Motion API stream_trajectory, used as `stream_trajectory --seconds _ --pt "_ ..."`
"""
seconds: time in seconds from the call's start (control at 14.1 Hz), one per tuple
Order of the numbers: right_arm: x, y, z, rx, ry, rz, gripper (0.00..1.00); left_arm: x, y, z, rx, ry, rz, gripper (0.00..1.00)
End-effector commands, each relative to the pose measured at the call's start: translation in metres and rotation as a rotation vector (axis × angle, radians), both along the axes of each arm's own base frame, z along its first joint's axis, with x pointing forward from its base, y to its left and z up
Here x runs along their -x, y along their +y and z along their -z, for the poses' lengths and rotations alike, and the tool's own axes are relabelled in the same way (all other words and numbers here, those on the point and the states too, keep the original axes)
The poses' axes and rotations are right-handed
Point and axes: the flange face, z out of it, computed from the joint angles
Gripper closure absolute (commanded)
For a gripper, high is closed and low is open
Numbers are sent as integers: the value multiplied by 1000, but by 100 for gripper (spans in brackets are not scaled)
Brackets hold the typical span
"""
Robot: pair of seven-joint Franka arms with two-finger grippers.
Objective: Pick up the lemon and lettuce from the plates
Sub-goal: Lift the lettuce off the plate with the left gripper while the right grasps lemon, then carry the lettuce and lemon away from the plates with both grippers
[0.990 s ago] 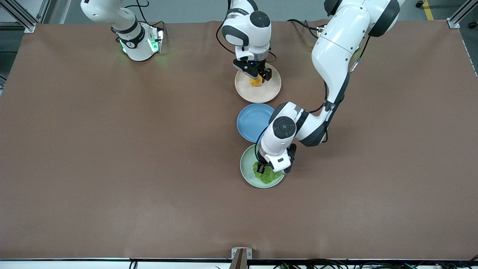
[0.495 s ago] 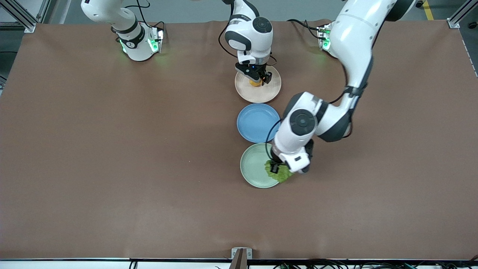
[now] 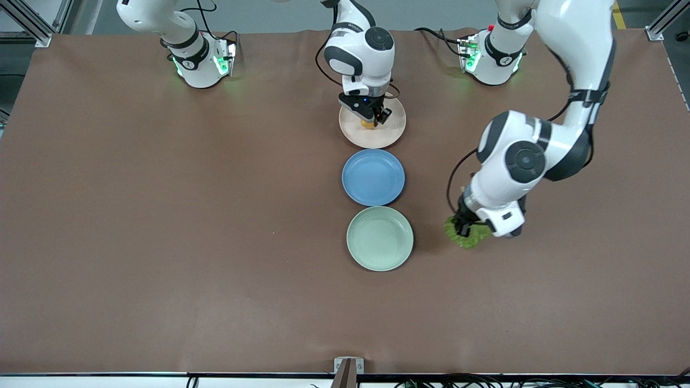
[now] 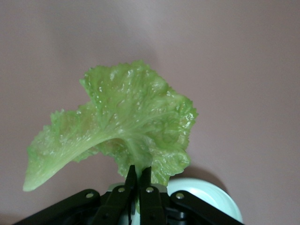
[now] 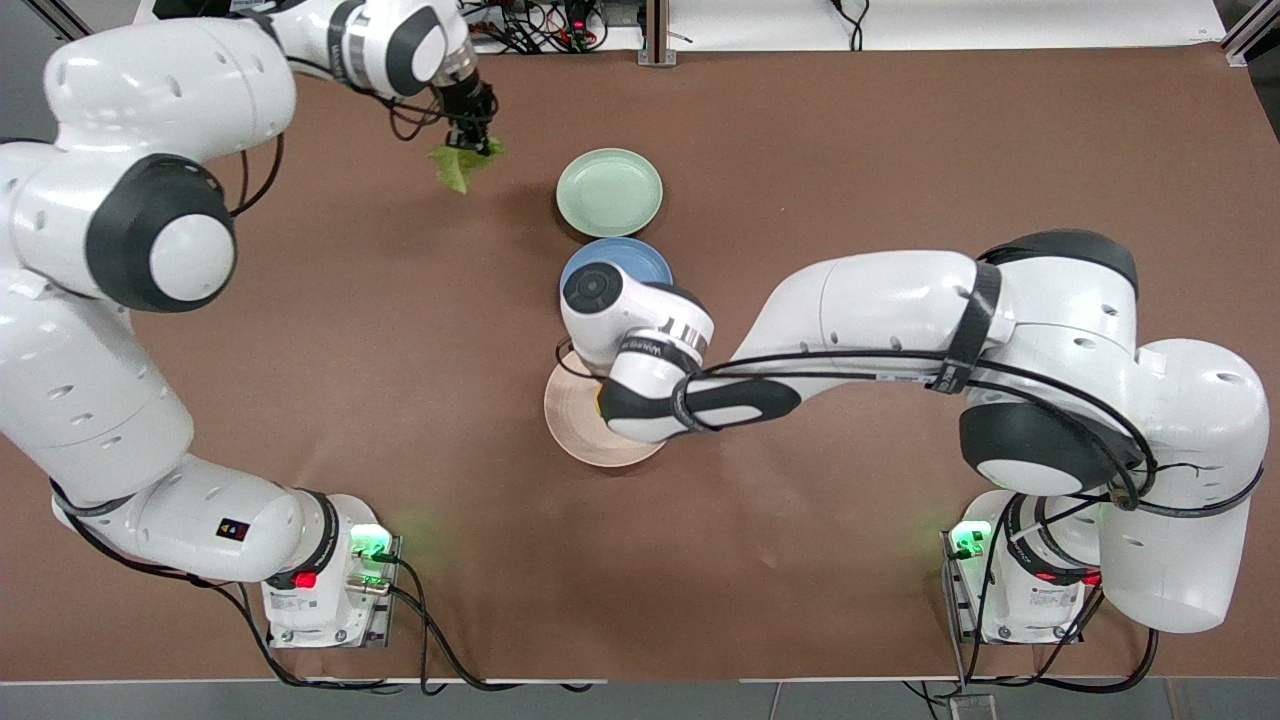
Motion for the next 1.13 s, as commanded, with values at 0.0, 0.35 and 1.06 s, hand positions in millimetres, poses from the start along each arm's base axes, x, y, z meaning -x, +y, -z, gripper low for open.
stream_trajectory --seconds 0.0,0.35,1.06 --pt "-45 -39 -67 31 30 -99 100 45 35 19 8 -29 30 99" --pt "-151 -147 -123 -6 40 -277 100 76 83 68 1 -35 31 99" --pt "-289 -428 -79 -41 99 -594 99 89 110 113 0 -27 25 76"
